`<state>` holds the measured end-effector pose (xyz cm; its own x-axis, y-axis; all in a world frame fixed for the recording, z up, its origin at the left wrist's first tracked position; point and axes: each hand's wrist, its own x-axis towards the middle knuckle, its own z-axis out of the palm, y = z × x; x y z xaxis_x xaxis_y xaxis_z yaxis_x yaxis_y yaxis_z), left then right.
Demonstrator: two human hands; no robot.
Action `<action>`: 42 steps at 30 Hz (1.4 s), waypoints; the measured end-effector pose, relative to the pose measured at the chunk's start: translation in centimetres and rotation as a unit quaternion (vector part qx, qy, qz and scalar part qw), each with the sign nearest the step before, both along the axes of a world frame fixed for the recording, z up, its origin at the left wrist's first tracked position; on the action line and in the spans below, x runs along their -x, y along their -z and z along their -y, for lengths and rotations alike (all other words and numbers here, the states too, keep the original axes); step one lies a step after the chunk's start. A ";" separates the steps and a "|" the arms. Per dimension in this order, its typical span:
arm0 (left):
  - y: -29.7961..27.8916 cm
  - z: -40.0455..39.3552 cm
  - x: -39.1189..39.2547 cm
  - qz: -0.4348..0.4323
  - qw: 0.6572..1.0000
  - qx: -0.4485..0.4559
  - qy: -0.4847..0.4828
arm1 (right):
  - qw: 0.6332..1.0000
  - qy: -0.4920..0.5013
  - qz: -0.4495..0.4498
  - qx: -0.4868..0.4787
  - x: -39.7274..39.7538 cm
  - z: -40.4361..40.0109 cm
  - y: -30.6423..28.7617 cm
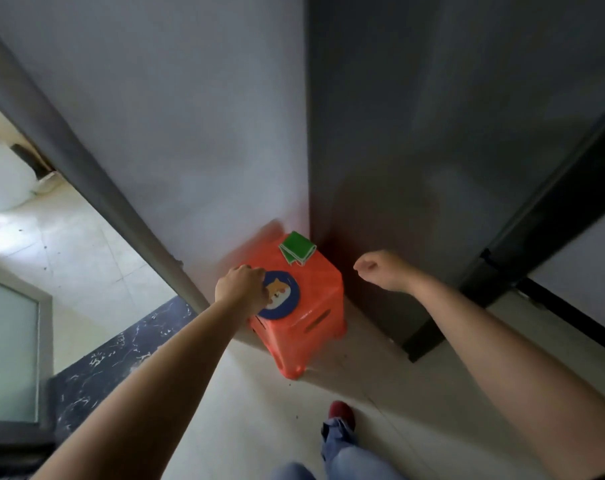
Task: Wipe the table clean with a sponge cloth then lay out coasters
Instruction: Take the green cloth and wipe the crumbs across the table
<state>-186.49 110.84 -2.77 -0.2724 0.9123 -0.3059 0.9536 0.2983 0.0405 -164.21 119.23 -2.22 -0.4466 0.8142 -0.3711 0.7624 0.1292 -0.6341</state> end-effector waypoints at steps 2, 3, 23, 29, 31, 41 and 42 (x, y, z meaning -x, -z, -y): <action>1.0 -1.8 1.1 0.006 1.000 0.009 -0.010 | 1.000 0.008 -0.009 0.019 1.2 -2.6 1.0; 1.5 -2.7 1.9 0.013 1.000 0.016 -0.019 | 0.999 0.018 -0.012 0.035 2.1 -4.0 1.6; 28.1 -17.6 10.6 0.161 0.979 0.101 -0.079 | 0.963 0.232 0.049 0.131 14.2 -21.8 26.3; 35.6 -17.7 9.9 0.158 0.980 0.031 -0.116 | 0.968 0.242 0.045 0.048 17.2 -24.1 32.9; 37.3 -17.1 10.2 0.120 0.989 -0.012 -0.081 | 0.968 0.242 0.046 0.041 18.3 -24.7 34.5; 38.6 -16.5 10.3 0.092 0.993 -0.070 -0.035 | 0.969 0.211 0.063 0.114 19.8 -24.1 35.1; 38.6 -16.6 10.3 0.090 0.993 -0.068 -0.036 | 0.963 0.224 0.042 0.140 19.9 -23.7 34.6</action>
<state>-196.83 127.39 -41.32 -0.2910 0.9283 -0.2315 0.9036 0.3462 0.2523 -184.09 142.90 -36.86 -0.0313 0.7810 -0.6238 0.7524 -0.3924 -0.5290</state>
